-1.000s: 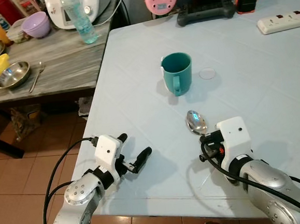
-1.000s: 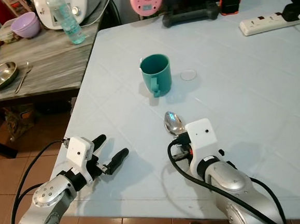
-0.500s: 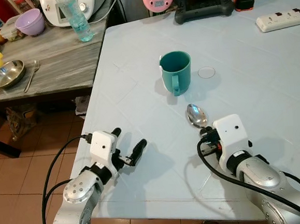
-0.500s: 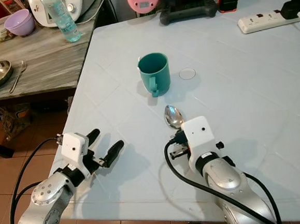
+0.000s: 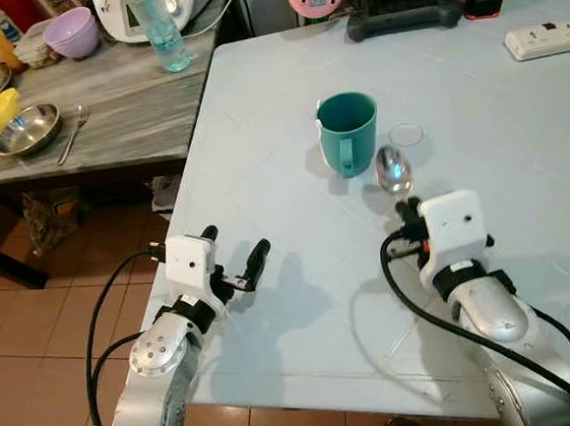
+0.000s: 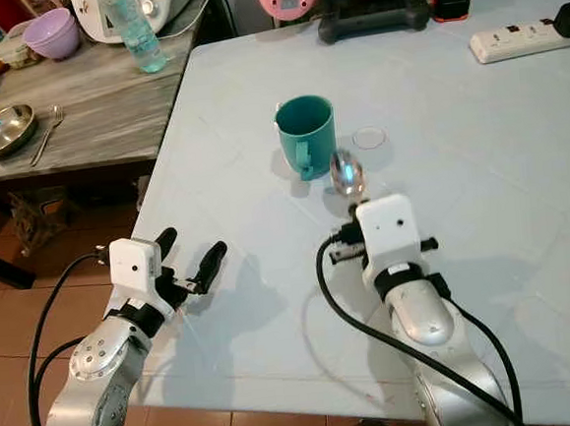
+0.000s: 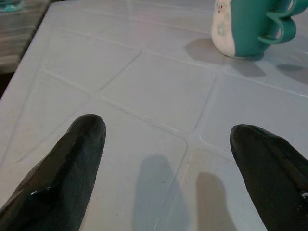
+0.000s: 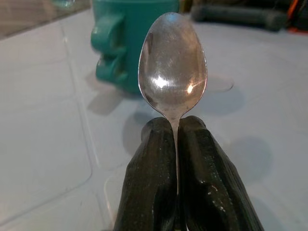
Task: Setting the table
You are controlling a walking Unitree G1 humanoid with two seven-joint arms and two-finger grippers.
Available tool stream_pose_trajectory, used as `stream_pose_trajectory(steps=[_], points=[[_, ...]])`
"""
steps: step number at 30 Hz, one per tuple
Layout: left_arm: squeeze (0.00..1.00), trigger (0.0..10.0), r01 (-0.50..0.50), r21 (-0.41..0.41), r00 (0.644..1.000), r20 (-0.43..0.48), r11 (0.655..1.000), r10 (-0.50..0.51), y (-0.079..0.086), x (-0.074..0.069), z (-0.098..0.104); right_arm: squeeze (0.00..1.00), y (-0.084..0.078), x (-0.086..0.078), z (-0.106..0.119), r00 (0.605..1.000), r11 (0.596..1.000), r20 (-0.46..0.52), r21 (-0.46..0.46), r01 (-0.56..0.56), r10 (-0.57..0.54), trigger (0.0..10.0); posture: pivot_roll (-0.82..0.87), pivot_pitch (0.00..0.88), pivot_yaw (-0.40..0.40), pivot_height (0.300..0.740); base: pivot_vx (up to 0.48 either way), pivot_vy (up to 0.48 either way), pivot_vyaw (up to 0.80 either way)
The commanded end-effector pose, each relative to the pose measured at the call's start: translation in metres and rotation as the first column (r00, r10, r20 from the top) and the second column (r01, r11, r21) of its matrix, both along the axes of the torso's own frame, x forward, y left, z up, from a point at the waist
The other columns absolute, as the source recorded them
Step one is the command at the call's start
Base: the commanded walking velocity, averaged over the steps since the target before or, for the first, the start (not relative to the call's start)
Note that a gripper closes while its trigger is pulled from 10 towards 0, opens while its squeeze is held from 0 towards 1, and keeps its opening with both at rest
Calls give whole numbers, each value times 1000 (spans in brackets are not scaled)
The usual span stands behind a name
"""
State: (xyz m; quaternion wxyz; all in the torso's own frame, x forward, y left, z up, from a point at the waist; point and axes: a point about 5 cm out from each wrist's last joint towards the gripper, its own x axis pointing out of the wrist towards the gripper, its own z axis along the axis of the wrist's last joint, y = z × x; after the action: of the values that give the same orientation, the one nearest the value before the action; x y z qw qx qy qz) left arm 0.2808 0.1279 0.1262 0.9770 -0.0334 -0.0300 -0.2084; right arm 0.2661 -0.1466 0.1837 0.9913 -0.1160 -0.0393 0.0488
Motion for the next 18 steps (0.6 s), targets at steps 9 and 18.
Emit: stream_pose_trajectory(steps=[9,18], points=[[0,10000,-155,24,988,17,988,154,20,6,2,0,3,-7,9,997,1000,74,21,-11,9,0,-351,172,223,740,0,0,0],[0,10000,-278,12,960,28,960,278,35,11,3,0,-8,-15,15,988,999,148,-11,45,-43,10000,-351,173,223,740,0,0,0]])
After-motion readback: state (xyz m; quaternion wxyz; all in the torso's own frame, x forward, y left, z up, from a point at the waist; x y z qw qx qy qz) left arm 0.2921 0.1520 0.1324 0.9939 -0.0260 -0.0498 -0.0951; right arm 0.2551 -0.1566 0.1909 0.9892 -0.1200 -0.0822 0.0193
